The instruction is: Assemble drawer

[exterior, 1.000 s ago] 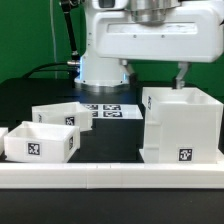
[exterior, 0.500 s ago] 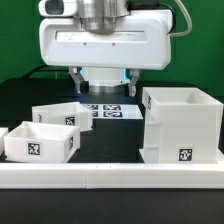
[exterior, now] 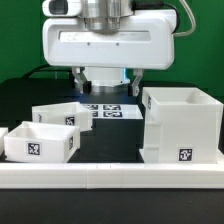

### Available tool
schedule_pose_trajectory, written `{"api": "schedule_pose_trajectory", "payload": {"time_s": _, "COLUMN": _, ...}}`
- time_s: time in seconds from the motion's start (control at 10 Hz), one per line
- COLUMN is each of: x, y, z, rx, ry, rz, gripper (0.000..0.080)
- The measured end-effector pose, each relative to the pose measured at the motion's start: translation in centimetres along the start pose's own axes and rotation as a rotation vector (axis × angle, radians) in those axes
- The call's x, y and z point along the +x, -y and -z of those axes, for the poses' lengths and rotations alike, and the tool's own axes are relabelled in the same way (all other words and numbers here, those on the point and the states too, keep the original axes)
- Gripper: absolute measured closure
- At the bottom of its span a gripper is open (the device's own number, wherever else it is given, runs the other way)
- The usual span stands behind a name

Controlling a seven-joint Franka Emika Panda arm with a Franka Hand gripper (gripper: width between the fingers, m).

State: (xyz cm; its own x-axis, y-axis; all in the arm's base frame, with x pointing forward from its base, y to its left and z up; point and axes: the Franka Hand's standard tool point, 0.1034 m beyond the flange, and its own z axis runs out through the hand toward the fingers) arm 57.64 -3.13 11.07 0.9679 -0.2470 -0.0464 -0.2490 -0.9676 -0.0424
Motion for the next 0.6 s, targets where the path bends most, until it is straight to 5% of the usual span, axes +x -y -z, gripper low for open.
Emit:
{"api": "schedule_pose_trajectory", "payload": {"time_s": 0.4, "x": 0.5, "y": -2.7, "z": -2.3, "rx": -0.024, "ry": -0.055, "rz": 0.166, "gripper": 0.0151}}
{"api": "schedule_pose_trajectory", "payload": {"time_s": 0.6, "x": 0.2, "y": -2.7, "z": -2.6, "rx": -0.018, "ry": -0.051, "rz": 0.154, "gripper": 0.0151}}
